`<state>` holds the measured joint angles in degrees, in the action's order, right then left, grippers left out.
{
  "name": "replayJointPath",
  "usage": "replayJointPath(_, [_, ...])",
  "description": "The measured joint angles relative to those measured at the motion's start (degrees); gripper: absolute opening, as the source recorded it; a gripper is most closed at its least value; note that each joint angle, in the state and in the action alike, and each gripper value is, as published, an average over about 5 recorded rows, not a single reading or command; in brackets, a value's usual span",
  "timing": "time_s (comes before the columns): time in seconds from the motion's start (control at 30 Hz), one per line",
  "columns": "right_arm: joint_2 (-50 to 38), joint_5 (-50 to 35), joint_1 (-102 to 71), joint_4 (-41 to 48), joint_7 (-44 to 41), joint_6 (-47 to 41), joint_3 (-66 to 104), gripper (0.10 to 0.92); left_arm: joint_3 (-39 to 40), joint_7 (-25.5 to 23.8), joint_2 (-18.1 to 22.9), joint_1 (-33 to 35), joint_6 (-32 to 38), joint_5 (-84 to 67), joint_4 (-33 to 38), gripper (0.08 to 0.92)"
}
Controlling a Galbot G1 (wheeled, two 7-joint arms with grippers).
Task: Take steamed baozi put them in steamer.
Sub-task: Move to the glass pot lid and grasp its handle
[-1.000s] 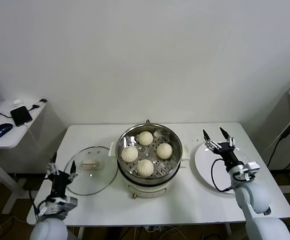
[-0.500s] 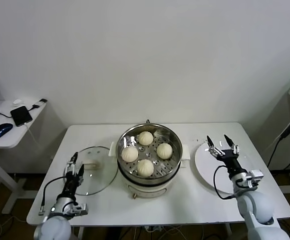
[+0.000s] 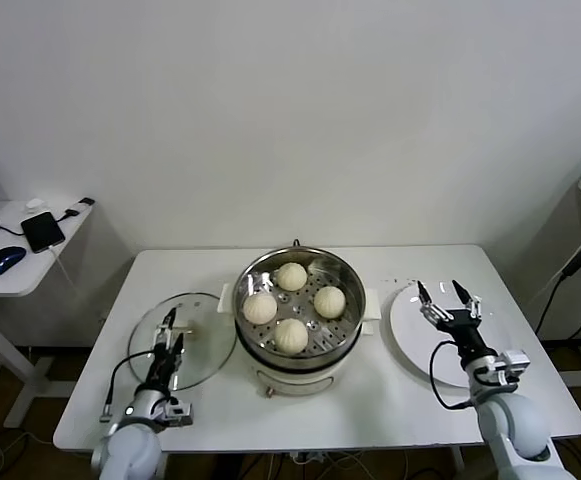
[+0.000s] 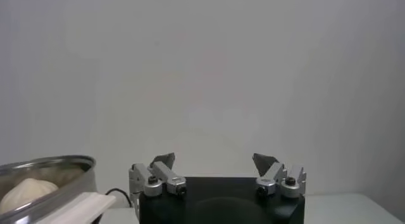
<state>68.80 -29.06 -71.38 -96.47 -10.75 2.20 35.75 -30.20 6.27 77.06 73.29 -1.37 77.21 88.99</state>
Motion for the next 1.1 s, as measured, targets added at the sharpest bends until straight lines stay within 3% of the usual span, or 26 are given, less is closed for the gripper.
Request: replayJointPath(1.1, [0.49, 0.58, -0.92, 1.15, -0.09, 0.66, -0.05, 0.823, 1.15, 1.65, 1.03, -8.46, -6.34, 1.0, -9.57, 0.823])
